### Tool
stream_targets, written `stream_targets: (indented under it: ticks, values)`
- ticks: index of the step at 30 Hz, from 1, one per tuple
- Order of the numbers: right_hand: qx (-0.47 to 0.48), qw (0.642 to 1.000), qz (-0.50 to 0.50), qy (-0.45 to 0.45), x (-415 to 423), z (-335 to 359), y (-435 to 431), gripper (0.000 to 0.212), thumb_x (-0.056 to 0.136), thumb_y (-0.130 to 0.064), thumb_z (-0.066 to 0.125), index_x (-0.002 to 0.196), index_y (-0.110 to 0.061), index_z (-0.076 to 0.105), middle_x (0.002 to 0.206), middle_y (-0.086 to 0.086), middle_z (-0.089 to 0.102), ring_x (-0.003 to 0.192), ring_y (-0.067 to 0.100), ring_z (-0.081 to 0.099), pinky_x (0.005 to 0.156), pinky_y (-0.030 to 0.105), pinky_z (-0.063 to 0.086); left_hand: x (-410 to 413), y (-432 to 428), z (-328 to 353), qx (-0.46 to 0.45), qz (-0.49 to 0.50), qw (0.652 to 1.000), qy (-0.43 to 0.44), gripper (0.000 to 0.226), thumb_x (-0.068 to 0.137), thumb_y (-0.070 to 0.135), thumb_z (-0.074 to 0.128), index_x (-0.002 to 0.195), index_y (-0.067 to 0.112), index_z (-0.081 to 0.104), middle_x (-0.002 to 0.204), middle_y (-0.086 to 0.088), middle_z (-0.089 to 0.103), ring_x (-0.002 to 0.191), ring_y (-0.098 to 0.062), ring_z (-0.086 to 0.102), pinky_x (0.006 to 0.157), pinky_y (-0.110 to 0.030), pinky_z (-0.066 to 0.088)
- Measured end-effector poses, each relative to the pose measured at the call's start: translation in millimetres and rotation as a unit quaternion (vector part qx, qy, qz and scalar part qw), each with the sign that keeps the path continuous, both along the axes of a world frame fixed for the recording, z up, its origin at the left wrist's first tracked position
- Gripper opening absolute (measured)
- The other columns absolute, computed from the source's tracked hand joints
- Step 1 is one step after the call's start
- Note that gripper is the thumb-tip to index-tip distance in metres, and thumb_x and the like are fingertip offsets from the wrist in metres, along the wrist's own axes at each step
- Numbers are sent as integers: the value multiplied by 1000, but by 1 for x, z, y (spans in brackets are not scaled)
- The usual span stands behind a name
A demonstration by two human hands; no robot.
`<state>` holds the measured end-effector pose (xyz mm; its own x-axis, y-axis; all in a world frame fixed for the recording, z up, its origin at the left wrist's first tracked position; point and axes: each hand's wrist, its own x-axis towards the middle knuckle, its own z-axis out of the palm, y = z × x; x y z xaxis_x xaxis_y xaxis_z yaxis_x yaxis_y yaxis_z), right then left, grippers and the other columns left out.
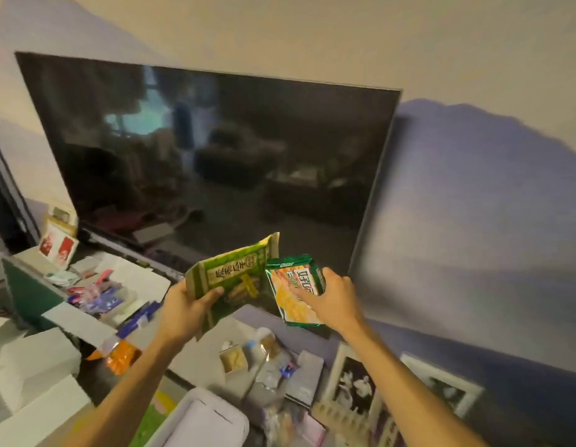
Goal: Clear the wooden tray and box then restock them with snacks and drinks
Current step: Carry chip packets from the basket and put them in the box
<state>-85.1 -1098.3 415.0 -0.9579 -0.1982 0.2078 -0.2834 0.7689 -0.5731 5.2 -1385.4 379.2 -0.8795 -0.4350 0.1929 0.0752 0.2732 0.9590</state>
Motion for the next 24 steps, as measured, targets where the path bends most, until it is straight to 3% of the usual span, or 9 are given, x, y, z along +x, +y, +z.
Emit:
stream_targets:
  ticks: [4,8,10,16,20,24]
  values:
    - [-6,995,-102,18,33,3,117,54,82,-75,73,102,-26,64,93,-12,72,82,8,67,67,39,63,-25,108,7,38,-103,994,4,25,92,17,78,111,32,72,98,20,79,96,0,75,77,-20,61]
    - [-16,980,-196,37,89,0,251,59,80,-80,70,103,-26,68,92,-10,76,78,8,70,65,41,63,-31,232,12,42,-204,978,17,27,91,14,80,113,28,73,104,18,79,99,-4,75,73,-20,62]
    - [-23,966,-252,46,127,0,317,57,80,-76,73,105,-24,70,95,-9,77,80,10,72,67,41,63,-23,302,14,45,-253,966,13,26,92,13,79,111,29,73,105,17,79,99,-6,76,76,-27,63]
    - [-33,919,-393,15,248,-2,499,46,86,-57,79,108,-18,69,100,-4,76,84,15,70,73,36,59,31,514,-5,61,-346,936,14,25,91,6,78,112,19,75,97,18,80,94,-5,77,79,-25,64]
    - [-51,895,-444,0,322,-15,597,45,80,-59,75,111,-26,70,100,-7,76,89,15,71,79,45,63,72,635,-21,90,-392,916,-2,28,90,7,81,115,17,75,93,19,79,94,-5,77,73,-17,62]
    - [-73,877,-474,4,382,-25,667,37,88,-48,77,117,-26,69,106,-10,76,95,13,71,86,42,62,100,729,-23,92,-441,893,-10,29,90,4,79,116,18,74,95,21,79,96,-3,76,74,-15,60]
